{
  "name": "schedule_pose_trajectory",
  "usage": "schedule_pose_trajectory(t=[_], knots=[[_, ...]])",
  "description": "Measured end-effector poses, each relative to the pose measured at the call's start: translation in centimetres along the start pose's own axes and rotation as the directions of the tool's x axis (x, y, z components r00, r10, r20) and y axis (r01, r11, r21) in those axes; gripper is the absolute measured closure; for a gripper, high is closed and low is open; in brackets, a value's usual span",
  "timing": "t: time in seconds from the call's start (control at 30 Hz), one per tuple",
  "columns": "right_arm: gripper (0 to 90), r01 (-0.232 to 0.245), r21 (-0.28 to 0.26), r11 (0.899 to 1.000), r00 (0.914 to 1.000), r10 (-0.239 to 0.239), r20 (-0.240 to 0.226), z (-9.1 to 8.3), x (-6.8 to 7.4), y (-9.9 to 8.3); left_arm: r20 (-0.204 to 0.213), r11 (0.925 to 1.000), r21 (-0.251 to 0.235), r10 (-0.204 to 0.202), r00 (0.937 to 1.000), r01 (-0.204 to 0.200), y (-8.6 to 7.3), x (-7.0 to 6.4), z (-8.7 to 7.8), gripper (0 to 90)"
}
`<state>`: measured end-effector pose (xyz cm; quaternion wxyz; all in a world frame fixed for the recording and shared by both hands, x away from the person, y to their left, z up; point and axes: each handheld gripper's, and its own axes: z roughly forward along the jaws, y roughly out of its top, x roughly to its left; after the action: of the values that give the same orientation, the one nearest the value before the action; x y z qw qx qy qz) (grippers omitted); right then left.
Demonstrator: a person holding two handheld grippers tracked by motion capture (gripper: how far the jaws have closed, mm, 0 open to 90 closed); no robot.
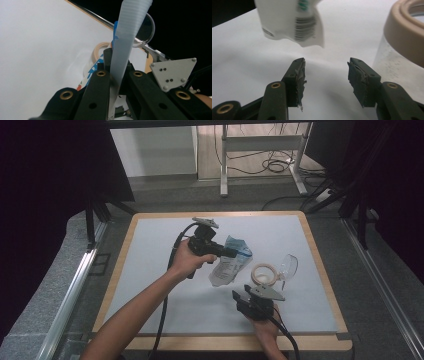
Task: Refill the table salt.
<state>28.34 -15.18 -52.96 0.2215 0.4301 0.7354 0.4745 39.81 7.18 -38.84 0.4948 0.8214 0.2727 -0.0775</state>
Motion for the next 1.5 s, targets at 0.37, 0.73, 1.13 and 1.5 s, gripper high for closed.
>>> schedule_pose_trajectory(t=[0.37,0.73,1.13,1.5], knots=[[47.6,0.035,0.003,0.999,0.9992,-0.035,0.021,-1.0,-0.5,-0.7,-0.039,0.9945,-0.087,-0.062,0.9973,0.058,-2.4,2.4,-4.0,90.0],[46.8,0.035,0.004,0.999,0.9992,-0.035,0.019,-1.4,-0.8,-0.8,-0.14,0.9777,-0.176,-0.141,0.9801,0.115,-5.3,6.1,-7.7,90.0],[46.6,0.039,0.013,0.999,0.9991,-0.039,0.018,-1.1,-0.9,-0.9,-0.272,0.945,-0.304,-0.207,0.9399,0.12,-7.6,9.7,-11.1,90.0],[46.6,0.038,0.016,0.999,0.9991,-0.038,0.018,-0.9,-0.9,-1.0,-0.352,0.9127,-0.391,-0.269,0.8966,0.12,-10.1,11.7,-13.0,90.0]])
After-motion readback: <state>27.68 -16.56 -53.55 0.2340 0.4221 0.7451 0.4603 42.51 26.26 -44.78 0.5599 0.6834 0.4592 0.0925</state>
